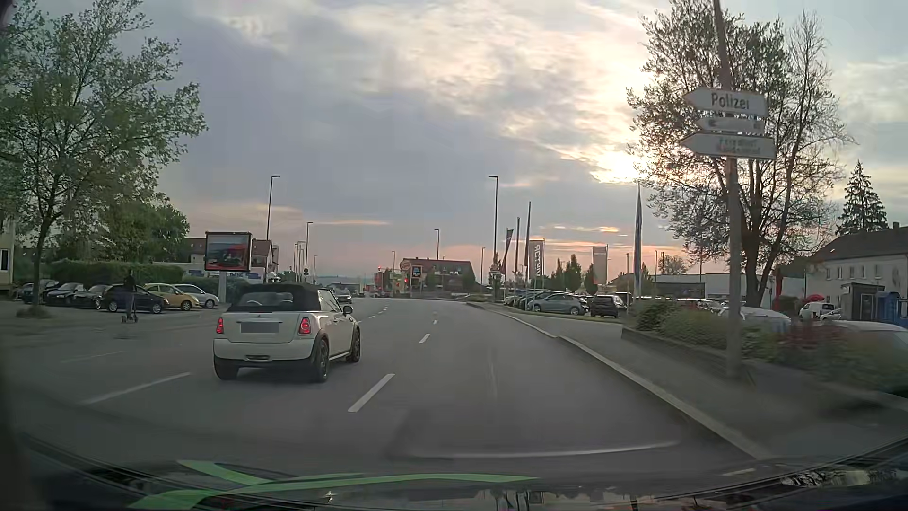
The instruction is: Follow the waypoints while adhering to traffic rules and regulations
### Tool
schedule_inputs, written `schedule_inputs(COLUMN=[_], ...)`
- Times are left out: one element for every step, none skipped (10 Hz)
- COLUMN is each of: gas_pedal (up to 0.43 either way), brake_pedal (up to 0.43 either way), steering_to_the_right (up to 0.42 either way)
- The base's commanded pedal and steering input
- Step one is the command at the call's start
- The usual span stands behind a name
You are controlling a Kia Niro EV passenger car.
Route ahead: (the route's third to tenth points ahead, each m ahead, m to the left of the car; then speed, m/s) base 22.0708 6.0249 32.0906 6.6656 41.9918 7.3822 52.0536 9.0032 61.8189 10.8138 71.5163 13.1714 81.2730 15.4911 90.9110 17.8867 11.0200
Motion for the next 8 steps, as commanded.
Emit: schedule_inputs(gas_pedal=[0.028,0.028,0.028,0.028,0.028,0.028,0.028,0.028], brake_pedal=[0.0,0.0,0.0,0.0,0.0,0.0,0.0,0.0], steering_to_the_right=[-0.003,-0.004,-0.006,-0.007,-0.008,-0.01,-0.012,-0.012])
